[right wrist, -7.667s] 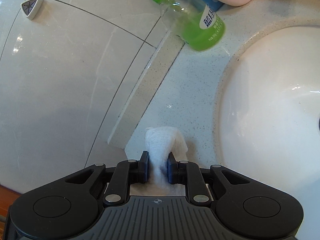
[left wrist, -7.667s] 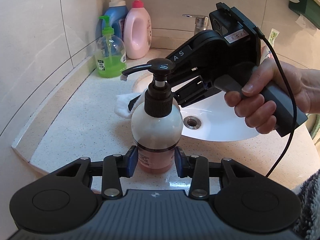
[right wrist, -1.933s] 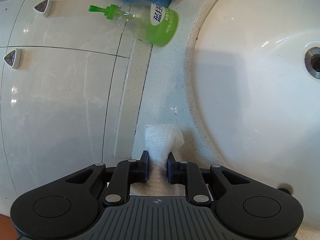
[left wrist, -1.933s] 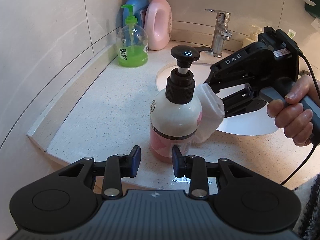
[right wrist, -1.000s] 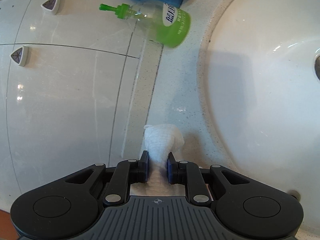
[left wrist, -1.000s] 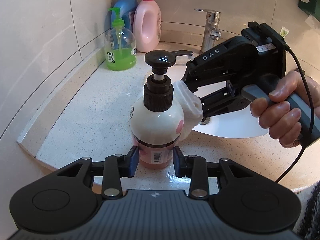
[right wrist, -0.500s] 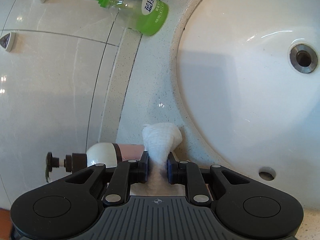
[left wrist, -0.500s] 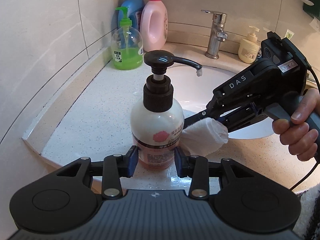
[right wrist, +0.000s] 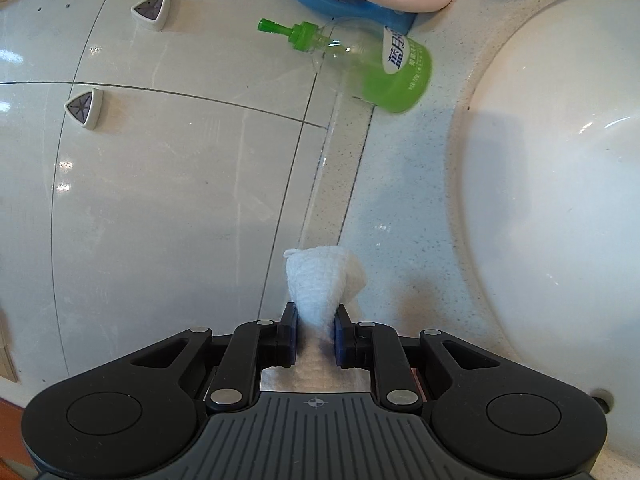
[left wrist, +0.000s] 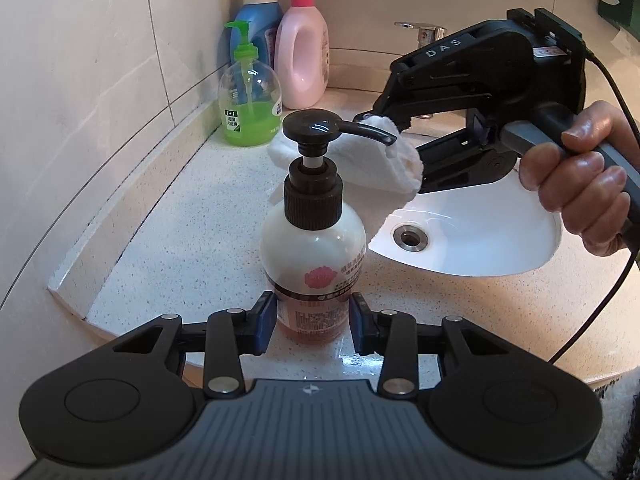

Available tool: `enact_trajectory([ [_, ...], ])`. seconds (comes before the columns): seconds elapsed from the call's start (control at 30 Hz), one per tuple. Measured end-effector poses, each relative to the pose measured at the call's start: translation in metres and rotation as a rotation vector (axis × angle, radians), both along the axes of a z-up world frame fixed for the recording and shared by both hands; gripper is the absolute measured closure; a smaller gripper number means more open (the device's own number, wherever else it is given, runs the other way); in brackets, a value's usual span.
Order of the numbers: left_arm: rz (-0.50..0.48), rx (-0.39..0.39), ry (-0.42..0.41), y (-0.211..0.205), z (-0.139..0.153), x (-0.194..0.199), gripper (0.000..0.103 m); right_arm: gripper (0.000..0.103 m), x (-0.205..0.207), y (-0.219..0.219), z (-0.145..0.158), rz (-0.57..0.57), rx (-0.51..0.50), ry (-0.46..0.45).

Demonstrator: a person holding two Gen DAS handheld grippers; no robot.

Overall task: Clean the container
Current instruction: 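Rub the cloth around the bottle's back with the right gripper while the left gripper holds it, then wipe the bottle's neck and side with the right gripper while the left gripper holds it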

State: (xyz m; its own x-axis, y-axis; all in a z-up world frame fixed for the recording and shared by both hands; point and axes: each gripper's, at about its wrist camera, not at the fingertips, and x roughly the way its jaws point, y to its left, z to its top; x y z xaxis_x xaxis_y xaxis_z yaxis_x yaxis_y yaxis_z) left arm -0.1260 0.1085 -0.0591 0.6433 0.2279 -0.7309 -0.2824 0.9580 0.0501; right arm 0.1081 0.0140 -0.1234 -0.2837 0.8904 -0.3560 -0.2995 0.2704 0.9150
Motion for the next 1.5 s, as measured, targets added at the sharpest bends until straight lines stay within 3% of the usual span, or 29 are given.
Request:
enact_trajectory([
  [0.13,0.0,0.002,0.005,0.001,0.0,0.0,0.058,0.083,-0.005,0.013,-0.011,0.047,-0.043,-0.015],
  [0.47,-0.008,0.006,0.006,0.001,0.0,-0.001,0.059,0.083,-0.005,0.009,-0.046,0.013,-0.155,-0.007],
  [0.63,0.003,0.001,0.004,0.001,0.0,-0.002,0.058,0.083,-0.008,0.005,-0.038,0.044,-0.209,-0.09],
  [0.77,0.008,-0.007,0.001,-0.001,0.0,-0.003,0.058,0.083,-0.006,0.004,-0.02,0.036,-0.174,-0.134],
  [1.07,0.011,-0.012,0.005,-0.003,-0.002,-0.002,0.059,0.083,0.003,0.029,-0.004,0.059,-0.042,-0.074],
  [1.5,0.008,-0.002,0.001,0.0,-0.001,-0.002,0.058,0.083,-0.003,0.025,-0.034,0.069,-0.134,-0.061],
])
